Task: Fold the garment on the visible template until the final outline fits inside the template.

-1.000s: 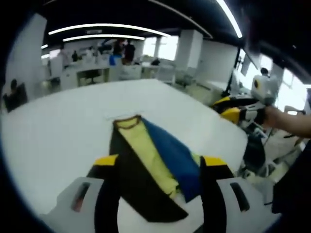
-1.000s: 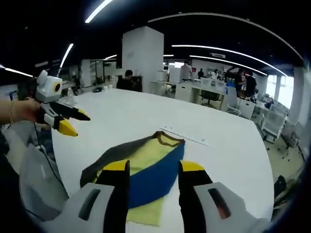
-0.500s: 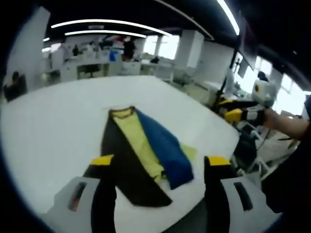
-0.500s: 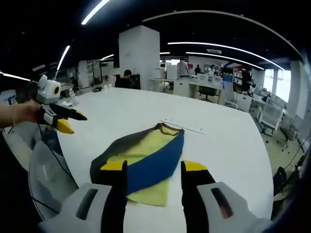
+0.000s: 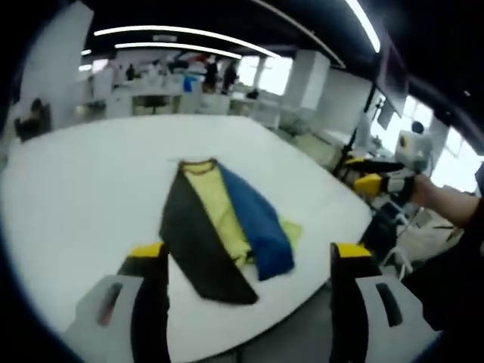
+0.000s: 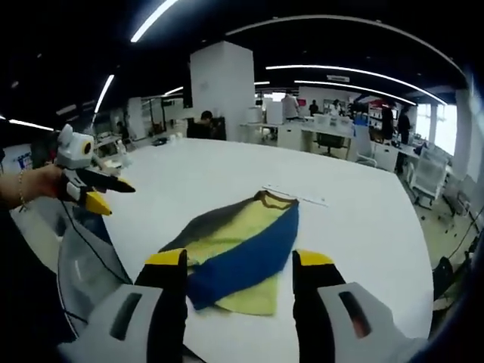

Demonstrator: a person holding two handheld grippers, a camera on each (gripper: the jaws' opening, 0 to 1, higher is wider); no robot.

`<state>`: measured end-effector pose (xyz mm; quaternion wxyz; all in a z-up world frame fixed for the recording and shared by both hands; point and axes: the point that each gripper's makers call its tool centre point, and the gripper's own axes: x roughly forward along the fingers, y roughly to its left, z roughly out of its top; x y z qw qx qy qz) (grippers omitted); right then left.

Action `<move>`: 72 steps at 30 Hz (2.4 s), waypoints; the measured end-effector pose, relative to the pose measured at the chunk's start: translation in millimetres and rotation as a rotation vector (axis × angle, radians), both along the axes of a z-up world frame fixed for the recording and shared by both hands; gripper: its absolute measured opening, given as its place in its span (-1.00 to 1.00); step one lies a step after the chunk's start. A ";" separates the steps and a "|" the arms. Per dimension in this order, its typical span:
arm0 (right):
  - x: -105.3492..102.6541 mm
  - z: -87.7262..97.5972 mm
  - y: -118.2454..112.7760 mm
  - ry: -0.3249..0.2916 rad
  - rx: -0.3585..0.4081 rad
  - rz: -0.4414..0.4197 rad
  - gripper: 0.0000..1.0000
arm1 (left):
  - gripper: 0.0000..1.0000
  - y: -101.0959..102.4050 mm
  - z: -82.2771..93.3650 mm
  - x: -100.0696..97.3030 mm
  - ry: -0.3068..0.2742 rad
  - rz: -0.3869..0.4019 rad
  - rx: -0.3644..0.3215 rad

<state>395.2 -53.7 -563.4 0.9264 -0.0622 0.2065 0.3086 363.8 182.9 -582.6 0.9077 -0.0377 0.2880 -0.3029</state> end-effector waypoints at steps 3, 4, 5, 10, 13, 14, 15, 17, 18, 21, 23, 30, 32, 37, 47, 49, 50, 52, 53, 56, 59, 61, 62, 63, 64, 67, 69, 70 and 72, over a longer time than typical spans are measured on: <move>-4.7 0.5 -2.3 0.004 0.003 0.001 0.20 | 0.80 9.7 -1.9 -8.7 0.020 -0.008 0.029; -6.2 0.8 -2.9 0.006 0.004 0.001 0.21 | 0.83 11.8 -1.6 -10.5 0.023 -0.008 0.033; -8.6 1.0 -4.0 0.008 0.003 -0.002 0.21 | 0.86 14.3 -0.9 -13.1 0.026 -0.006 0.039; -20.3 6.2 -7.3 0.004 0.004 0.007 0.27 | 0.93 15.9 0.3 -22.4 0.035 -0.024 0.049; -25.5 7.4 -8.9 0.009 0.008 0.006 0.31 | 0.98 13.2 0.6 -27.9 0.051 -0.038 0.047; -28.2 7.2 -10.5 0.011 0.001 0.003 0.31 | 0.99 11.7 0.4 -29.9 0.053 -0.044 0.051; -31.4 7.2 -12.4 0.010 -0.006 -0.001 0.31 | 0.99 10.6 0.2 -31.3 0.051 -0.049 0.059; -34.5 7.9 -15.0 0.010 -0.002 -0.009 0.34 | 0.99 8.0 -1.5 -34.0 0.057 -0.061 0.070; -35.3 8.2 -15.4 0.013 0.004 -0.012 0.35 | 0.99 7.7 -1.7 -34.2 0.058 -0.062 0.069; -42.6 8.4 -19.7 0.024 0.020 -0.029 0.41 | 0.99 4.1 -2.3 -35.9 0.066 -0.065 0.050; -47.2 5.5 -22.3 0.029 -0.001 -0.033 0.48 | 0.99 3.2 -2.8 -36.2 0.067 -0.066 0.044; -59.8 -5.1 -23.4 0.072 0.007 -0.021 0.68 | 0.99 4.8 -8.4 -39.0 0.080 -0.075 0.049; -61.3 -10.0 -23.5 0.087 0.009 -0.020 0.73 | 0.99 4.8 -11.3 -39.8 0.087 -0.079 0.052; -62.4 -24.1 -23.3 0.127 -0.001 -0.018 0.96 | 0.99 4.0 -18.9 -41.0 0.110 -0.089 0.059; -54.8 -32.2 -19.8 0.155 -0.006 0.008 0.99 | 0.99 5.5 -27.9 -35.7 0.141 -0.090 0.064; -53.7 -35.8 -18.5 0.165 -0.031 0.021 0.99 | 0.99 6.2 -28.9 -33.3 0.143 -0.088 0.063; -52.4 -36.3 -18.1 0.162 -0.043 0.022 0.99 | 0.99 6.5 -29.6 -32.1 0.145 -0.087 0.062; -50.2 -36.1 -16.2 0.151 -0.058 0.030 0.98 | 0.99 7.0 -30.8 -29.9 0.149 -0.085 0.061; -49.6 -36.6 -13.8 0.150 -0.073 0.040 0.93 | 0.99 7.1 -32.1 -28.3 0.152 -0.086 0.061; -48.1 -40.0 -9.6 0.151 -0.098 0.052 0.79 | 0.99 8.2 -34.1 -25.8 0.163 -0.088 0.062; -47.0 -44.2 -4.1 0.166 -0.093 0.060 0.79 | 0.99 9.2 -32.5 -24.7 0.161 -0.089 0.061; -46.7 -47.1 0.2 0.174 -0.098 0.072 0.77 | 0.99 11.4 -33.1 -23.3 0.164 -0.085 0.059; -46.8 -47.7 1.7 0.176 -0.100 0.077 0.75 | 0.99 12.5 -33.8 -22.9 0.166 -0.082 0.060; -47.6 -49.0 5.5 0.179 -0.107 0.094 0.69 | 0.99 13.6 -34.6 -22.5 0.167 -0.079 0.061; -48.1 -49.7 8.1 0.180 -0.110 0.104 0.64 | 0.99 15.0 -36.2 -22.1 0.170 -0.074 0.060; -51.2 -53.3 21.4 0.195 -0.100 0.151 0.47 | 0.99 15.8 -39.3 -22.5 0.183 -0.064 0.049; -51.6 -56.5 29.7 0.201 -0.099 0.172 0.37 | 0.99 15.6 -40.8 -23.4 0.189 -0.062 0.044; -51.9 -57.5 31.9 0.204 -0.099 0.178 0.34 | 0.99 15.7 -41.2 -23.7 0.190 -0.063 0.044; -51.8 -62.0 42.8 0.209 -0.100 0.203 0.28 | 0.99 16.6 -42.9 -25.9 0.196 -0.070 0.044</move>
